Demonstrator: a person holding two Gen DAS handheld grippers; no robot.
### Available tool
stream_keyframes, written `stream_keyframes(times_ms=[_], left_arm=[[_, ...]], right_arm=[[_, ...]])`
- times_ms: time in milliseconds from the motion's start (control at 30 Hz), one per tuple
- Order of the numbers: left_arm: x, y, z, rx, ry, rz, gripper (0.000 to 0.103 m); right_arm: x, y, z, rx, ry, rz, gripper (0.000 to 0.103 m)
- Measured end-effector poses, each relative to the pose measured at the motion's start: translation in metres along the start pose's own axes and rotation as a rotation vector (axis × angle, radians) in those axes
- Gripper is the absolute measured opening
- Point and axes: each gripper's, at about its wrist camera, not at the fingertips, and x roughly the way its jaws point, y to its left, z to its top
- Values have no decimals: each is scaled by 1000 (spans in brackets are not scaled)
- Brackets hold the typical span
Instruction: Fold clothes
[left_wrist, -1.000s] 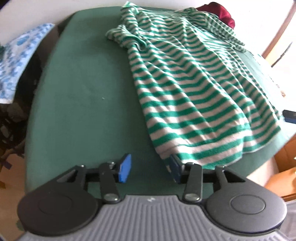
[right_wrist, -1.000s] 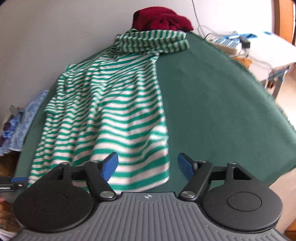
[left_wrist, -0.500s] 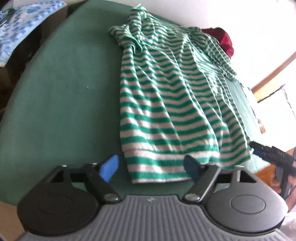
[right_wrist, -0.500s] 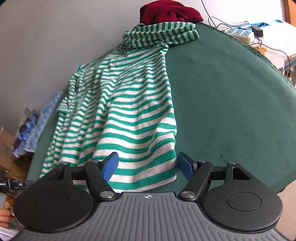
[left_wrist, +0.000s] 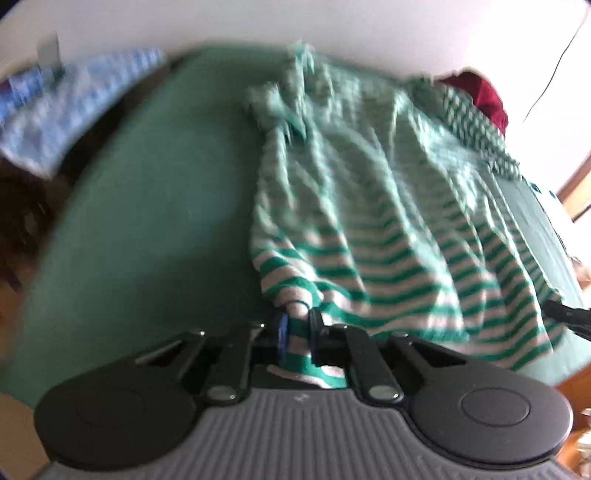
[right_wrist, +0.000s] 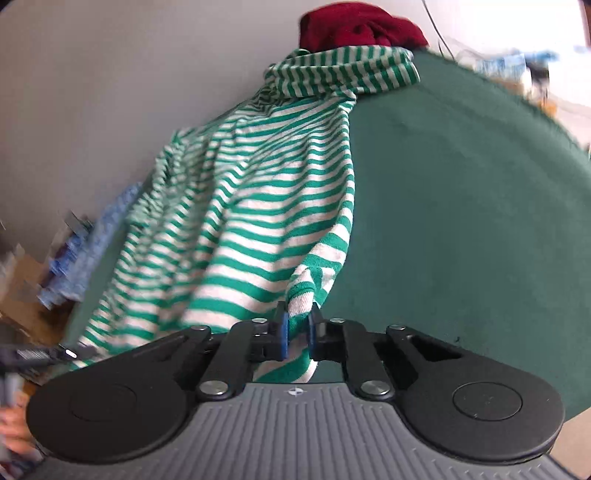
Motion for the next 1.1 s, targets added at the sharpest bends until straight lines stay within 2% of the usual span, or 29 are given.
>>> stream_keyframes(times_ms=[67,267,333,500,567,667,767,933,1000,1100], left_arm=[[-24,1,7,18,-62,-2,7],[-92,3,27,52,-226,0,7],[-108,1,33,29,-257,-13,7],[-142,5,34,60,-295,-15,7],[-143,6,26,80,-273,-9,7],[-114,12,10,83,-166,31,8],[-82,22,-9,59,-59,39,8],[-53,25,-28,131,30,64,8],[-47,25,-30,151,40,82,9],[-46,29,-20,145,21,87,11]], right_arm=[[-7,-5,7,60,1,48,9],[-36,11,23,133,-29,211,9],[-44,18,29,160,-43,272,9],[-73,22,43,226,-77,380,9],[-80,18,43,225,-72,351,9],[-77,7,34,226,-27,236,9],[-59,-4,16,245,42,136,9],[-38,-10,-7,224,94,24,9],[-32,-13,-7,220,92,-30,9],[-33,-19,-3,238,66,-52,9]])
